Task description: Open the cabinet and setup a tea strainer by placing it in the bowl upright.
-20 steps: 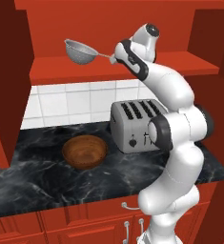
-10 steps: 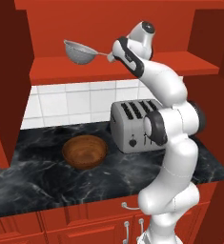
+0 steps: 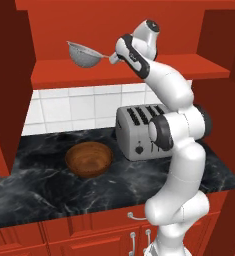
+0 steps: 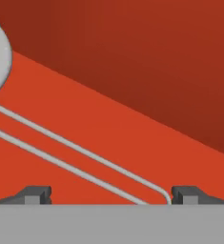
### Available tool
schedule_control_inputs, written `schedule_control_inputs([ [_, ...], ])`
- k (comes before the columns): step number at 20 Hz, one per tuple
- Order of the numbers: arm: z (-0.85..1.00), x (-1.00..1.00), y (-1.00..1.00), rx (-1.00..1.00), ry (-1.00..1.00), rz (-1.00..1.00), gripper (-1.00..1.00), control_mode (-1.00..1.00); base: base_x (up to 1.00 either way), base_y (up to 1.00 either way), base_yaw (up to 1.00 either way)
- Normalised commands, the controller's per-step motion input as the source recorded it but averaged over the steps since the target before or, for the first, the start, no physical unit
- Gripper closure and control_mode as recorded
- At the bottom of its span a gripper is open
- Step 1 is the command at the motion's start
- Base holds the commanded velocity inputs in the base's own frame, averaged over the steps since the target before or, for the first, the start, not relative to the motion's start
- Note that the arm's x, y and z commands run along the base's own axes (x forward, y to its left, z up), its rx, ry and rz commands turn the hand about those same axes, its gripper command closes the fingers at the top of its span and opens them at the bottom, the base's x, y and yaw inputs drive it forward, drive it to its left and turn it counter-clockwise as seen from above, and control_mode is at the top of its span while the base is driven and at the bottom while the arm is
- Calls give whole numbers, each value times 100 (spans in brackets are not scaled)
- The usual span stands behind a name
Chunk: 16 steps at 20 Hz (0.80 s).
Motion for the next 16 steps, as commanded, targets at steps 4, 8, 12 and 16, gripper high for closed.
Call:
schedule_control_inputs([
  [4,0,0,1,-2,-4,19,-100,-100,0,0,0],
  [8,0,0,0,-7,-8,25,-100,-100,0,0,0],
  [12,0,0,0,-12,-5,29,-100,-100,0,0,0],
  [16,0,0,18,-11,-1,26,-100,-100,0,0,0],
])
